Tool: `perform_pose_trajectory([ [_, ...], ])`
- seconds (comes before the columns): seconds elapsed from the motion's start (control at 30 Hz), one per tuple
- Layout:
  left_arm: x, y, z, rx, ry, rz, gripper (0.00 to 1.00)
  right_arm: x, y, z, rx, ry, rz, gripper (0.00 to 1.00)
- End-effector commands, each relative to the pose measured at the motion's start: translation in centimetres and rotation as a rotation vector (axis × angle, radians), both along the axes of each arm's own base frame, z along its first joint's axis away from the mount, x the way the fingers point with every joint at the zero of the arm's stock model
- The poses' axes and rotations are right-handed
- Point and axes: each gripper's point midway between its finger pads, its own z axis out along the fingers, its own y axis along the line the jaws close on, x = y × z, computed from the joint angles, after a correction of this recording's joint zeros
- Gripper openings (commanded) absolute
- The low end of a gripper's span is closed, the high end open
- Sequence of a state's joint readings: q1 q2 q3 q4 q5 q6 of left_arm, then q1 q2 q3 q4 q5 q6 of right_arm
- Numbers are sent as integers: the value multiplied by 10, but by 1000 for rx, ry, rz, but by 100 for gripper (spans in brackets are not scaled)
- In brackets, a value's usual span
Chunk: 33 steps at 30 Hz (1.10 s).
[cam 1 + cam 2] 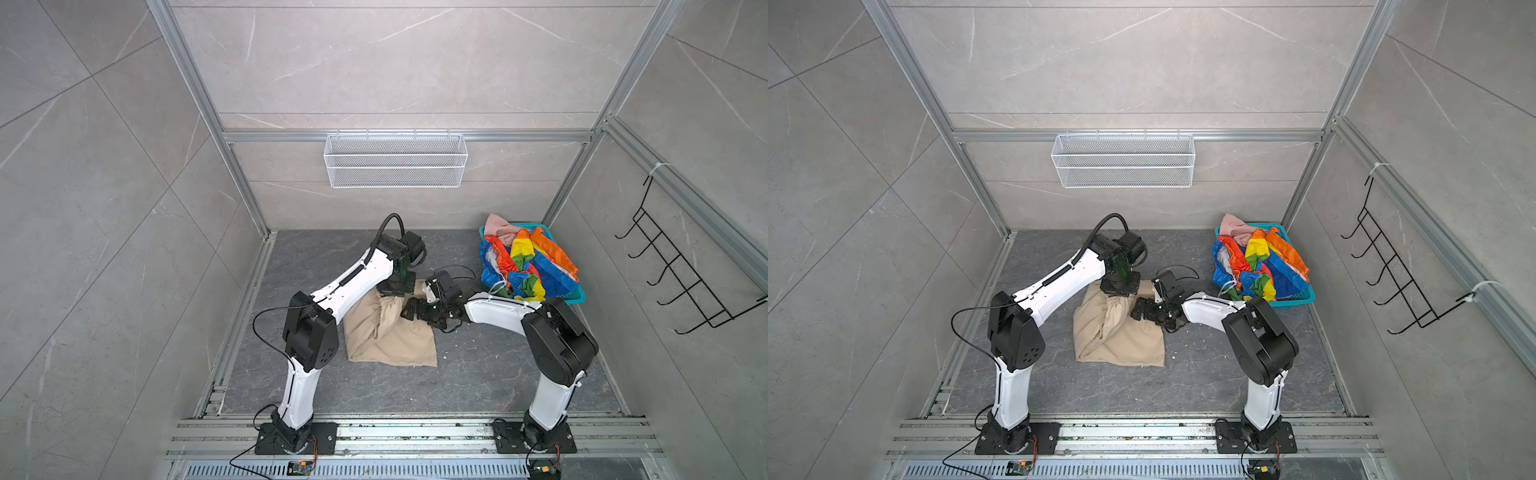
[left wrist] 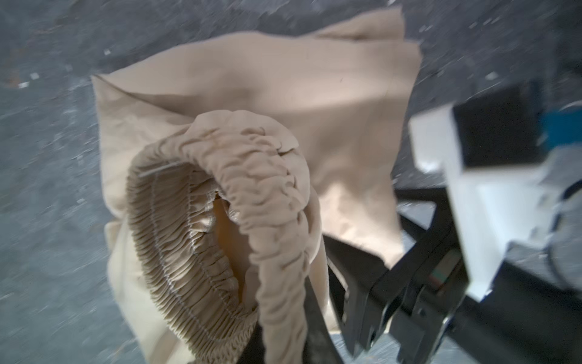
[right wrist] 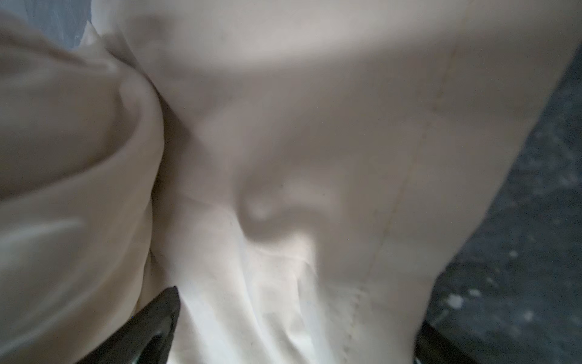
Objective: Fold and stack the shorts
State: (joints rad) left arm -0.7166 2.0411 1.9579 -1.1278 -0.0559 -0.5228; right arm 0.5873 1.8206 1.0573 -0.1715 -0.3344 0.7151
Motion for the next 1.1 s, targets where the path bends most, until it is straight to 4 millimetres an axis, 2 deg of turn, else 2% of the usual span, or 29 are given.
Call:
perform_pose_trajectory([
  [0.0,11,-40,44,-281,-83,-2,23,-22,-21,1,-6,65,-22,99],
  [0.03,11,-45,61,-339,-117,-14,33,-24,-27,7,1,57,-29,99],
  [0.07,11,-47,78,-389,-160,-19,68,-25,-33,13,5,46,-35,99],
  [0.1,10,-46,90,-417,-188,-23,98,-26,-38,19,9,37,-43,99],
  [0.17,6,-36,117,-467,-246,-22,100,-28,-50,35,6,9,-55,99],
  [0.2,6,-27,123,-482,-265,-3,100,-28,-54,43,-2,-9,-56,99],
  [0.3,1,4,126,-600,-271,97,100,-26,-65,66,-47,-71,-58,99],
  [0.37,-4,28,112,-689,-260,195,100,-21,-67,77,-71,-94,-65,99],
  [0.47,-18,49,77,-746,-234,307,100,-12,-60,81,-83,-100,-62,99],
  [0.63,-39,60,17,-803,-155,439,100,12,-31,71,-122,-86,-5,99],
  [0.8,-55,60,-19,-792,-97,484,100,33,-12,46,-118,-42,3,92],
  [0.9,-65,66,-41,-755,-64,509,100,41,1,31,-96,-11,5,85],
  [0.97,-71,69,-55,-735,-38,523,100,45,9,21,-78,13,12,75],
  [1.0,-75,70,-62,-724,-27,531,100,47,12,20,-68,15,14,69],
  [1.07,-83,72,-78,-707,-2,553,100,52,17,25,-48,3,16,46],
])
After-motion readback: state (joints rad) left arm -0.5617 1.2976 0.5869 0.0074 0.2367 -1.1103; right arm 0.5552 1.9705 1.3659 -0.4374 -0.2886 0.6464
